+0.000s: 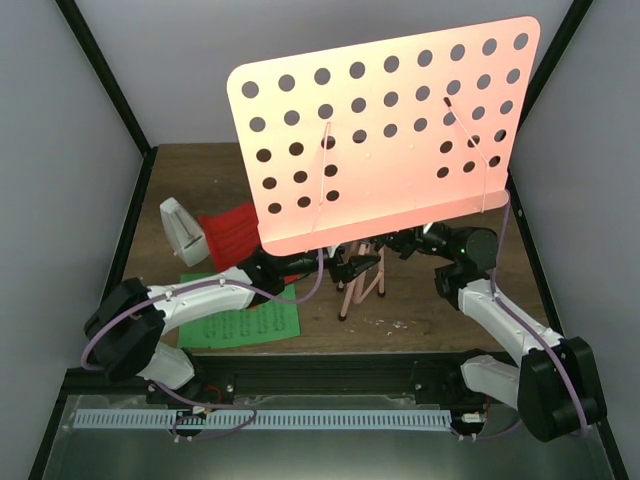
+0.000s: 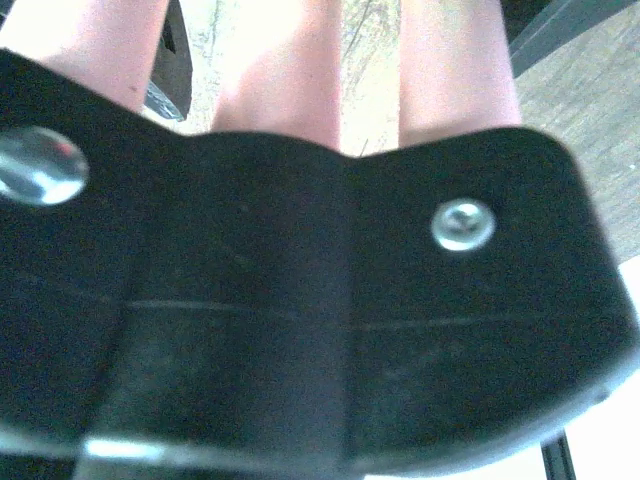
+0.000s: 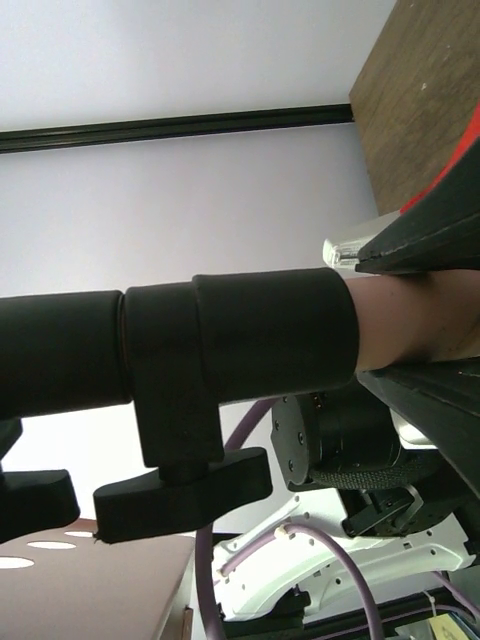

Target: Pack up the instrument practice props

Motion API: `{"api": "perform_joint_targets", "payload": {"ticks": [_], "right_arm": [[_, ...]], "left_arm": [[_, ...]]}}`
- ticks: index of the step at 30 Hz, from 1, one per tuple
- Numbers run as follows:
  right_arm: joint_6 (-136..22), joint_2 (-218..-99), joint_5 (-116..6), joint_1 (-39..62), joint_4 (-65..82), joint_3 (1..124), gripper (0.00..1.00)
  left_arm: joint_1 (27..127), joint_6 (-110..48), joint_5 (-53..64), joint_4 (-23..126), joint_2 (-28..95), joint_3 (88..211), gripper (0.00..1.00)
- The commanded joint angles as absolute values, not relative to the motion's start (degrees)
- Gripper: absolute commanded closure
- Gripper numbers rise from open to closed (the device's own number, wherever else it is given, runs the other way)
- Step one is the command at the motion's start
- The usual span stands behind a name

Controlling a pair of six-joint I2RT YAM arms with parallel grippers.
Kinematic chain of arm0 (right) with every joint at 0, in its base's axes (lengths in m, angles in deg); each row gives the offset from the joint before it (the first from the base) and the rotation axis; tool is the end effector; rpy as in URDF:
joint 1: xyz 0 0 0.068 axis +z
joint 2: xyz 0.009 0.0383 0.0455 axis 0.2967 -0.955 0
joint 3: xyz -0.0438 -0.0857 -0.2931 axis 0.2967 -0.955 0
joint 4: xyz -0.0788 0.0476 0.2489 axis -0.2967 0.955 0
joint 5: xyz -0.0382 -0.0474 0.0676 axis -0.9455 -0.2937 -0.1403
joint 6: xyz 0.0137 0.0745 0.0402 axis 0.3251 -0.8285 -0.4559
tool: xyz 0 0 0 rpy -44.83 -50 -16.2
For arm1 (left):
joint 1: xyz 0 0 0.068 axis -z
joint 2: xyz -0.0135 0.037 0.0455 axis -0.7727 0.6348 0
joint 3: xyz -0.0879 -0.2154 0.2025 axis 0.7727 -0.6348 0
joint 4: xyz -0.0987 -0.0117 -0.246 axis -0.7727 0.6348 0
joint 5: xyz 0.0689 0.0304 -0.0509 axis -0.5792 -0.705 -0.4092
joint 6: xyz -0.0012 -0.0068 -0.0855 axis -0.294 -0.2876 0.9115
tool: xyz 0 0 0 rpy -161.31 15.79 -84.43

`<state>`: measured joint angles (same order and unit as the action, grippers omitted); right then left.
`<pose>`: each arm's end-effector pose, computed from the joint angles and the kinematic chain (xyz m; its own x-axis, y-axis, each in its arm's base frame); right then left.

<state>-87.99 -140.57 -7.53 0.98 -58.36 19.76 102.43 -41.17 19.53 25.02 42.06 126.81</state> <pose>0.1955 0.1296 0.3760 -0.0584 0.3493 -0.9352 -0.9809 0.1541 0.1188 0.2077 -0.3103 0.3035 -0.0948 0.0752 -0.9927 0.9571 0.2811 -0.0701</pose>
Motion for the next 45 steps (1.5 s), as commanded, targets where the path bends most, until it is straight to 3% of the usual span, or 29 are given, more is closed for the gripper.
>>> {"api": "perform_joint_targets", "payload": {"ticks": [1,5,11,14,22,33,35,39,45], "right_arm": [[-91.2,-138.1,-7.8,1.8,-53.3,20.2,0.99],[-90.7,-136.5,-8.3,1.8,-51.6,21.0,0.99],[-90.9,-134.7,-9.0,1.8,-50.5,23.6,0.99],[-91.1,-134.1,-9.9,1.8,-50.3,24.3,0.99],[-91.7,-133.8,-11.1,2.2,-50.1,22.3,0.99],[-91.0,-132.4,-11.2,2.2,-46.0,22.0,0.99],[-90.5,-131.7,-11.5,2.2,-44.7,22.0,0.99],[-89.3,-130.0,-13.4,2.2,-41.6,22.2,0.99],[-83.8,-130.6,-15.4,2.2,-31.9,27.9,0.99]], "left_arm": [[102.5,-39.4,21.0,21.4,43.4,127.3,0.39],[102.5,-39.8,19.5,22.5,43.2,127.7,0.54],[102.5,-40.4,17.1,24.2,40.2,127.8,0.56],[102.5,-40.7,16.5,23.7,39.0,127.0,0.52],[102.7,-39.2,16.8,22.3,41.2,125.4,0.3],[103.1,-37.6,18.8,19.9,46.5,126.6,0.24],[103.4,-37.2,18.8,18.9,47.2,126.8,0.27],[103.5,-35.7,18.2,18.0,47.6,126.7,0.48],[103.5,-33.3,17.0,21.1,43.3,125.6,0.6]]}}
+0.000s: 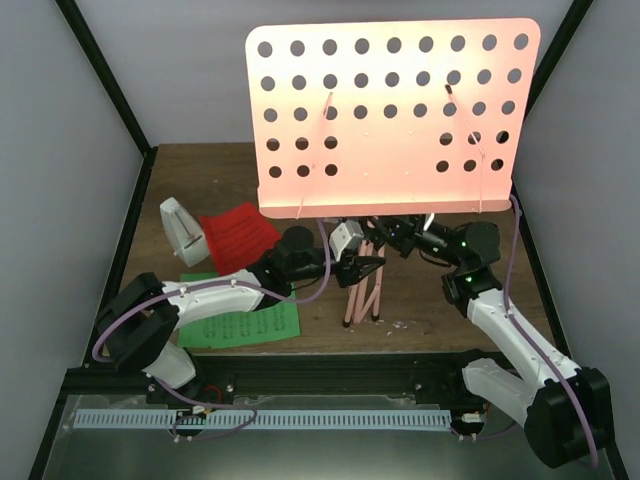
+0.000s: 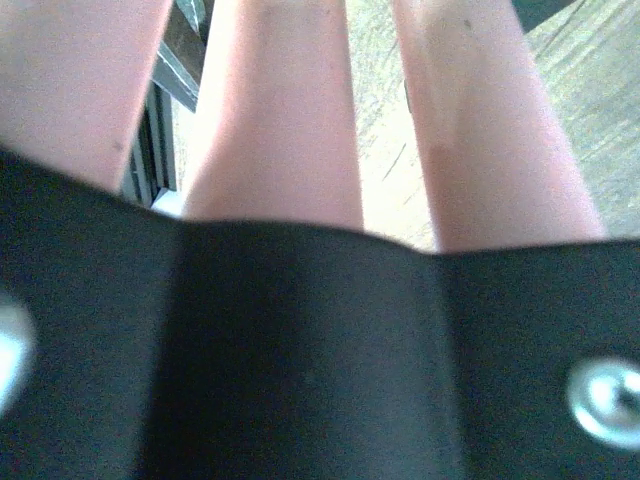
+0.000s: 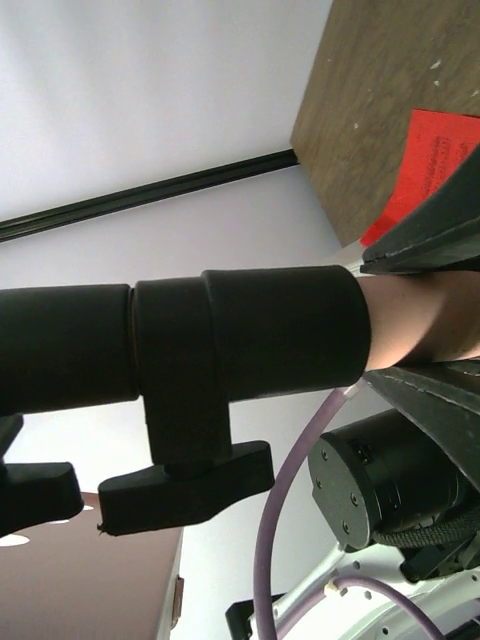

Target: Pack up the instrument practice props

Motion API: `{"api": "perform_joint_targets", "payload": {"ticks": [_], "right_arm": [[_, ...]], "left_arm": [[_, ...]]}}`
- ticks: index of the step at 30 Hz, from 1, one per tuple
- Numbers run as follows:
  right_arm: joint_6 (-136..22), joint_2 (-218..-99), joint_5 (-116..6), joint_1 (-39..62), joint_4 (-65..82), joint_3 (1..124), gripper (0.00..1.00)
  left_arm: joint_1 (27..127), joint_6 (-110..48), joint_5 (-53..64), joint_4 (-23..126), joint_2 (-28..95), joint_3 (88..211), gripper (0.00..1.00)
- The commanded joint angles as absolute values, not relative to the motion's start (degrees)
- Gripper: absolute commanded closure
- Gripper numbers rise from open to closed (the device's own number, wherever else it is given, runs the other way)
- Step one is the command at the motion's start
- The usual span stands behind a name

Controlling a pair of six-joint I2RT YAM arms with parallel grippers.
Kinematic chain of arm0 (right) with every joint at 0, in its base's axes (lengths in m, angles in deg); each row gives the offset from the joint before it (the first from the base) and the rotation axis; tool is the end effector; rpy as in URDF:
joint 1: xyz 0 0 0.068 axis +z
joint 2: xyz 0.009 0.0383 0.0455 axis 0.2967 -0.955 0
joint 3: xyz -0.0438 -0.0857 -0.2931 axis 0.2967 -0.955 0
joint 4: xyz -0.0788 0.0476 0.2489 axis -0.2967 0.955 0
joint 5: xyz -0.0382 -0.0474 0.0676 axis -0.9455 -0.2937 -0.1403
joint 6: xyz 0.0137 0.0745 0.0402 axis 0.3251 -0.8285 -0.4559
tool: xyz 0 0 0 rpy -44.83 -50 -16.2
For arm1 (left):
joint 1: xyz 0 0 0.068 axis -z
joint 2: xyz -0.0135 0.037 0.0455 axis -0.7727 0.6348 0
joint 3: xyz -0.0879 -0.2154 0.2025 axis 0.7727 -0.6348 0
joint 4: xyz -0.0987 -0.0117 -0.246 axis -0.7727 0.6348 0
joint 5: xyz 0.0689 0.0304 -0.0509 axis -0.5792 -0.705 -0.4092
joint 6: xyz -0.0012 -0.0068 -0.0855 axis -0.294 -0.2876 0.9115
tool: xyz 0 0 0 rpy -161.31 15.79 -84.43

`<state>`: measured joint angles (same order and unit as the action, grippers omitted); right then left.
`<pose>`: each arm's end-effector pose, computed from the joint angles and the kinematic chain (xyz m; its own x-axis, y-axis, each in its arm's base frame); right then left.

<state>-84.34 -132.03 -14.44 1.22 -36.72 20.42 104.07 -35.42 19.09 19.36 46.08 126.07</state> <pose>0.1867 0.1217 0.3739 -0.1722 0.3361 -0.9260 -0.9224 0.2748 0.2713 0.2068 -0.3261 0.2876 -0.1794 0.0387 -0.9830 0.9503 0.2654 -0.1630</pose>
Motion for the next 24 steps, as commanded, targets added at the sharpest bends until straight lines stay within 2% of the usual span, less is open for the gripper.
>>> {"api": "perform_joint_targets", "payload": {"ticks": [1,6,9,15,24], "right_arm": [[-82.5,-130.8,-16.1,2.2,-29.8,29.5,0.99],[-78.9,-133.6,-21.4,2.2,-19.8,36.8,0.99],[-79.5,-137.4,-24.3,2.2,-14.4,39.3,0.99],[-81.8,-147.8,-26.2,2.2,-13.5,38.9,0.99],[-82.6,-158.6,-30.9,2.2,-14.8,37.2,0.99]], "left_arm": [[103.5,-33.5,17.9,21.3,42.5,125.3,0.62],[103.6,-30.4,18.9,23.8,38.0,124.4,0.75],[103.5,-25.8,18.9,26.3,35.8,124.5,0.77],[103.6,-15.7,19.2,30.2,35.1,125.0,0.89],[102.7,-10.9,17.3,38.9,36.1,125.3,0.94]]}}
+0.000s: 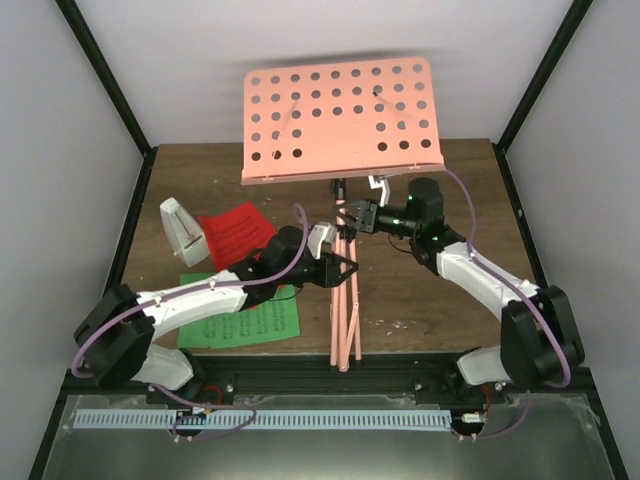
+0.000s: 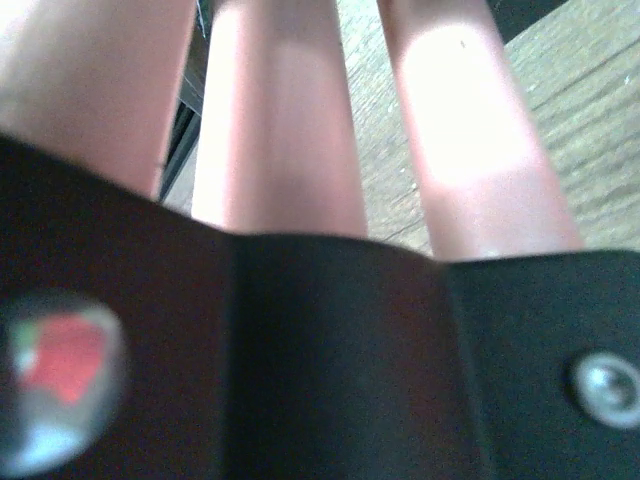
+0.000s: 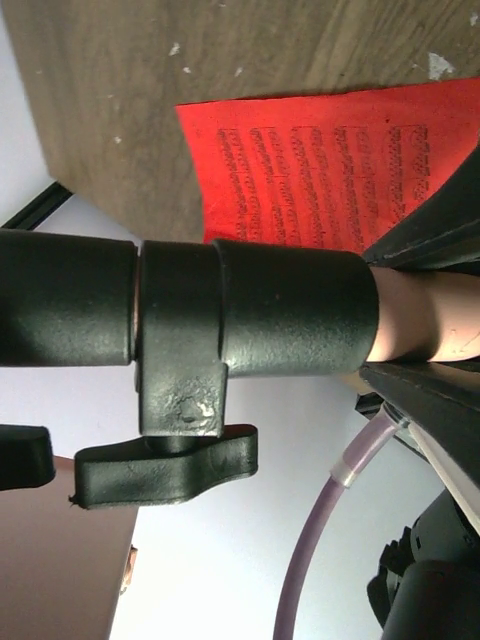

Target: Pack up the instrument practice props

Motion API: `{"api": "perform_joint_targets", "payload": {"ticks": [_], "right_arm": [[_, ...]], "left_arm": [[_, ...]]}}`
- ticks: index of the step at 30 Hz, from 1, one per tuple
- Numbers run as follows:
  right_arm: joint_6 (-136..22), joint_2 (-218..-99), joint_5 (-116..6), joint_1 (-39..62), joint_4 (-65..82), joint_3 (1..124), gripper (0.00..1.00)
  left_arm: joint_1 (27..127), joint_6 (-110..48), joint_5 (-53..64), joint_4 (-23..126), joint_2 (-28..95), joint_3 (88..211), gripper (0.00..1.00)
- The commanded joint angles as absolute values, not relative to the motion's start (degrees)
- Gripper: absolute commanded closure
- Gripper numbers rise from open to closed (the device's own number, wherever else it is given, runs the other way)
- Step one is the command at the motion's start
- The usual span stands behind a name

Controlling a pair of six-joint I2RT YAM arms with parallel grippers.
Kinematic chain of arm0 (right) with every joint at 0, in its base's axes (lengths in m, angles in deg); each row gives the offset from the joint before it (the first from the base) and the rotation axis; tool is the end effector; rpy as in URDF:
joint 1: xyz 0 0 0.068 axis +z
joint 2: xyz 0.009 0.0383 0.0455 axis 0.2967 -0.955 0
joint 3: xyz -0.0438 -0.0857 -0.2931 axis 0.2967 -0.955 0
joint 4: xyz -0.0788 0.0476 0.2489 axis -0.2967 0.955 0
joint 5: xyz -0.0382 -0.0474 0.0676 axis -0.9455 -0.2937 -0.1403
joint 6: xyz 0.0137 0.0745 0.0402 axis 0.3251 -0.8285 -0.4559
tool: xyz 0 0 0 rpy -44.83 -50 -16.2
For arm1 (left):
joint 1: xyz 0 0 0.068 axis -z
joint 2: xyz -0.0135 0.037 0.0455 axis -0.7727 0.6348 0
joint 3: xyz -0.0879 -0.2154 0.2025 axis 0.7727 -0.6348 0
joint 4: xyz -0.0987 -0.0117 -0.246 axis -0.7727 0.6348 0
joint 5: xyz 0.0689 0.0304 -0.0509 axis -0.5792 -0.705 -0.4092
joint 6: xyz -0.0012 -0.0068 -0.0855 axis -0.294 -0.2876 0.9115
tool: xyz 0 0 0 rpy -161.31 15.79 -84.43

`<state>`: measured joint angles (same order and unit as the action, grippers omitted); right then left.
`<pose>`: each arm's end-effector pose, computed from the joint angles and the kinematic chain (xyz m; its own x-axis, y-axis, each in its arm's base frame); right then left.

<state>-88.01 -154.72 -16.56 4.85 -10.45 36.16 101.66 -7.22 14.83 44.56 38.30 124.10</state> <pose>0.2835 0.1738 0.3200 -0.6889 0.1783 -0.7025 -0.6276 0.3380 0.7013 0.1986 -0.2819 0.2598 -0.7451 0.0364 -0.6659 0.5890 0.5044 -0.6314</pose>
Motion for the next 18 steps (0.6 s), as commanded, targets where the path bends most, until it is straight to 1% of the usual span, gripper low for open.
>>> {"api": "perform_joint_targets", "payload": {"ticks": [1,4,7,13,18], "right_arm": [[-82.8,-160.5,-31.1,2.2,-15.6,36.8,0.99],[-83.6,-164.4,-31.7,2.2,-17.9,35.5,0.99],[-83.8,-168.1,-32.0,2.2,-19.1,35.6,0.99],[-83.8,-173.9,-31.5,2.1,-21.6,36.3,0.99],[-82.7,-178.6,-32.0,2.1,-21.9,37.3,0.94]], "left_arm": [[102.1,-9.9,17.3,38.9,36.6,124.9,0.95],[99.4,-7.1,18.3,39.1,38.5,123.6,0.98],[96.9,-4.8,20.0,38.3,40.2,122.3,0.98],[95.9,-8.3,18.3,41.8,43.8,124.2,0.98],[95.5,-10.5,15.5,45.3,47.6,126.0,0.98]]}}
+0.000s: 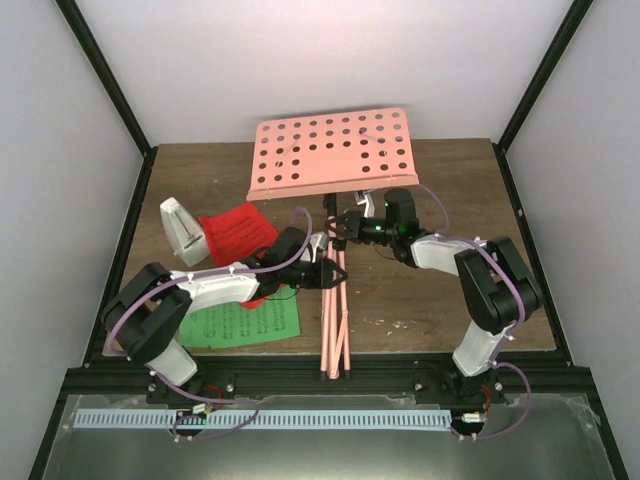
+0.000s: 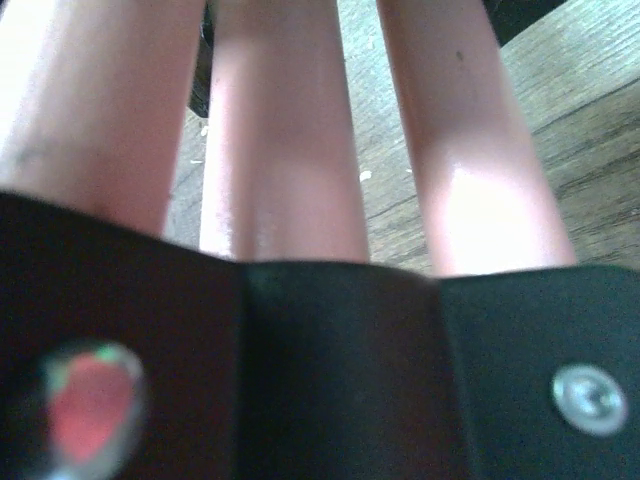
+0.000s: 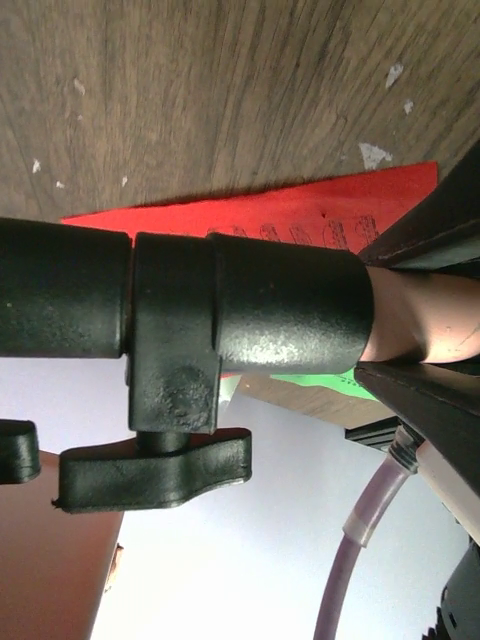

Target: Pack up the instrument practice props

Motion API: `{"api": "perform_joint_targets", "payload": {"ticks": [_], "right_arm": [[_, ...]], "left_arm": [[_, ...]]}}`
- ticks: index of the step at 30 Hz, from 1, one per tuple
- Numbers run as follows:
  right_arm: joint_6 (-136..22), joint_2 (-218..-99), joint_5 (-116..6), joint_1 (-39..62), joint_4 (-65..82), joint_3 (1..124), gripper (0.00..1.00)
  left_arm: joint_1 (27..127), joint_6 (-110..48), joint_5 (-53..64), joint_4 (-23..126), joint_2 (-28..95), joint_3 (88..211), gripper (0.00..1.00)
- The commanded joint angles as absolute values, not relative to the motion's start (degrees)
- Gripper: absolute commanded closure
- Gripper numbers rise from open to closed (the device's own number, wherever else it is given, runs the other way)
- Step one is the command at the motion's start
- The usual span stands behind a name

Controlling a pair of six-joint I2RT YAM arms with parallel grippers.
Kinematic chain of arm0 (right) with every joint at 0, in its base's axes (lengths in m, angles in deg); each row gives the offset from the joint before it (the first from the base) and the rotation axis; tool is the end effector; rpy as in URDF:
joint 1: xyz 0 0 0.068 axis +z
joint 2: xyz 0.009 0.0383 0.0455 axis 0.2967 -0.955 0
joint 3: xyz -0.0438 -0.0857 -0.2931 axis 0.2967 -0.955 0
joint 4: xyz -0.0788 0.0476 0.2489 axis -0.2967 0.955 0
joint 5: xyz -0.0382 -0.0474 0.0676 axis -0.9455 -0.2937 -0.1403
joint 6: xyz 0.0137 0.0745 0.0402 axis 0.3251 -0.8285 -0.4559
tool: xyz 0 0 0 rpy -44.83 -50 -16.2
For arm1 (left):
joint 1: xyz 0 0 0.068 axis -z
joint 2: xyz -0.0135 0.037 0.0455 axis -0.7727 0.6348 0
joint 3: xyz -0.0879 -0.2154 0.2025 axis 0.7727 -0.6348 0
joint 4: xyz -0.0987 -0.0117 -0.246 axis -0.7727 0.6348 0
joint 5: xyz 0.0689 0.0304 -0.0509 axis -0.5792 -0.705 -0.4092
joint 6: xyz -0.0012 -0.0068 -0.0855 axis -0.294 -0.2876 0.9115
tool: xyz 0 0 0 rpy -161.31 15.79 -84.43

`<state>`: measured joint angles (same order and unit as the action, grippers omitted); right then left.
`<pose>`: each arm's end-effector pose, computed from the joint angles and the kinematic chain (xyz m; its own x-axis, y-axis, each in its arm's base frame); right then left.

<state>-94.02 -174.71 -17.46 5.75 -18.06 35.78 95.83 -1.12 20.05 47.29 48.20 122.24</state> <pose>0.3353 0.2005 0.2148 -0.8638 0.1628 -0.4768 -0.3877 0.3895 0.8354 0.2267 -0.2699 0.1869 -0.9078 0.0417 -0.4172 0.3495 0.6252 -0.6979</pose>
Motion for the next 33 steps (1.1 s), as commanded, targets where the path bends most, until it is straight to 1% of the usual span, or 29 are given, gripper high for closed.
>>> {"api": "perform_joint_targets", "payload": {"ticks": [1,8,16,19,25,29,31,33], "right_arm": [[-82.6,-179.4,-32.0,2.1,-22.0,37.4,0.93],[-80.8,-183.5,-32.8,2.2,-21.9,39.1,0.87],[-79.3,-186.3,-33.1,2.1,-21.7,40.6,0.73],[-79.3,-187.2,-32.7,2.1,-21.8,41.2,0.7],[-79.4,-188.6,-31.9,2.2,-22.6,41.5,0.61],[-79.3,-188.8,-31.7,2.1,-23.0,41.2,0.56],[-79.3,-188.7,-31.7,2.1,-23.0,41.1,0.52],[-79.3,-188.6,-31.7,2.0,-23.0,41.0,0.49]], "left_arm": [[95.4,-11.0,15.1,45.7,48.3,126.3,0.98],[95.2,-14.4,11.0,49.5,52.4,129.9,0.97],[95.0,-17.4,7.7,53.1,56.5,132.9,0.9],[94.9,-18.6,5.3,54.6,57.6,133.6,0.88],[94.7,-20.0,2.3,56.7,59.1,134.6,0.79],[94.5,-20.3,2.2,57.2,59.9,135.3,0.71],[94.5,-20.3,2.2,57.2,60.2,135.6,0.68],[94.5,-20.3,2.1,57.2,60.4,135.7,0.67]]}}
